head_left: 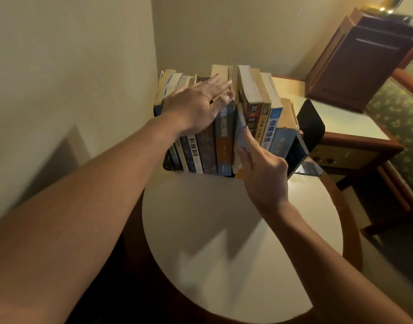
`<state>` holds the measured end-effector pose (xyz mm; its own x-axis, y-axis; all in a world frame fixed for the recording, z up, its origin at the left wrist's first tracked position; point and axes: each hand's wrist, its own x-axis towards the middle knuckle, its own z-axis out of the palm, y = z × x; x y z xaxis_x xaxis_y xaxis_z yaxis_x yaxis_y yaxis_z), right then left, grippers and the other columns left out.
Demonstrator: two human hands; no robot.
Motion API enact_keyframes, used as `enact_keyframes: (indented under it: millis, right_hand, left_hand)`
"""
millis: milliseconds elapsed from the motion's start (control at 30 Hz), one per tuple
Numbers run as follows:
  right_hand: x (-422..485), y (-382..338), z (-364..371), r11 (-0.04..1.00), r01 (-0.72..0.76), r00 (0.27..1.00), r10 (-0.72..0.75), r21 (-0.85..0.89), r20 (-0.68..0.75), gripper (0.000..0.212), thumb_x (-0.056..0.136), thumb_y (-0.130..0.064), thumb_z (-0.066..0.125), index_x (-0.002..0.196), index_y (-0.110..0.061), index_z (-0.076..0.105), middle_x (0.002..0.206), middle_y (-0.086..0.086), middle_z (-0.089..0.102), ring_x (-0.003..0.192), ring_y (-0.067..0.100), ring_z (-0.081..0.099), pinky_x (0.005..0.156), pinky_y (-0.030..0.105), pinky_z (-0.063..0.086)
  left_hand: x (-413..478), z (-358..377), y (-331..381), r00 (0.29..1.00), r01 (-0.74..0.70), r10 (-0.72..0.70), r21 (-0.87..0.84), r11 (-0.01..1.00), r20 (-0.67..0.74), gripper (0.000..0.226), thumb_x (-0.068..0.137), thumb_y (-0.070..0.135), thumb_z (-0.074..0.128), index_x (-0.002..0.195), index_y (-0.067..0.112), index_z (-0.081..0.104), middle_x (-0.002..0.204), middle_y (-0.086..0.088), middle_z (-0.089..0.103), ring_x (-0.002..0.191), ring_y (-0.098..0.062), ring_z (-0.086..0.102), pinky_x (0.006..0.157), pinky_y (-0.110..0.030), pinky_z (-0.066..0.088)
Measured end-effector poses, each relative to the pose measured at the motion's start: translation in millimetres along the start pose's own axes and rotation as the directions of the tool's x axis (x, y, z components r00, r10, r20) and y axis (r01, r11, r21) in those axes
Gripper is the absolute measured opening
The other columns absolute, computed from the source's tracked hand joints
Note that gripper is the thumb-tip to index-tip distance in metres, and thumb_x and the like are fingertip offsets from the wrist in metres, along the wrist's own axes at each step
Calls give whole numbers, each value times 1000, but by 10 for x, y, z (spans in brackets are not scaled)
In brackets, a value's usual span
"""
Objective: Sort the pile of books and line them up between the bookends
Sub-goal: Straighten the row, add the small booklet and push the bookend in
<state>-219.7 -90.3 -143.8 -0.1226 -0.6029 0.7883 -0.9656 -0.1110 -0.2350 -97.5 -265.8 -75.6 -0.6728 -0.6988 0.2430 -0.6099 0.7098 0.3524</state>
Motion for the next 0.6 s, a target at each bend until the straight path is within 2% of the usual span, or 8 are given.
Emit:
enact_keyframes:
  millis: [67,133,300,400,500,600]
  right_hand:
    - [-31,54,40,1000,-8,999,8,17,42,42,96,-12,60,135,5,58,105,20,74,94,31,74,85,42,56]
    - [-63,82,60,1000,2,998,-3,12,58,45,94,-12,62,135,6,57,101,19,75,91,30,75,86,37,51]
    - [-56,118,75,997,-40,985,30,60,171,55,94,0,65,146,1,47,104,19,74,95,31,74,88,35,50]
    - [-57,134,71,998,-42,986,33,50,163,57,93,3,65,146,1,46,104,20,74,95,33,74,89,34,48]
    - [-50,176,115,998,-49,990,43,38,136,56,92,2,67,145,-1,49,102,20,75,95,33,73,90,42,52]
    - [-63,240,219,995,-98,979,95,9,178,53,94,-1,67,145,-5,51,99,20,75,90,35,74,80,54,60]
  left_hand:
    - [-6,-8,9,1000,3,-3,-7,1000,-2,57,98,70,13,152,52,21,165,18,14,151,-12,20,121,-52,16]
    - [-9,-17,18,1000,5,-5,-9,1000,-1,57,99,69,14,152,52,22,165,19,14,151,-12,20,121,-53,16]
    - [-16,-30,57,1000,9,-9,-15,1000,2,57,99,69,14,152,52,23,165,19,14,151,-13,20,121,-54,16]
    - [-20,-37,76,1000,6,-6,-18,1000,5,57,99,69,15,152,51,23,165,19,14,152,-12,19,121,-54,16]
    - [-6,-32,95,1000,3,-2,-23,1000,7,56,99,68,15,152,52,24,165,20,14,151,-11,19,121,-54,15]
    - [5,-22,130,1000,-5,5,-36,999,9,57,98,69,16,152,52,25,164,21,14,151,-10,20,121,-54,14]
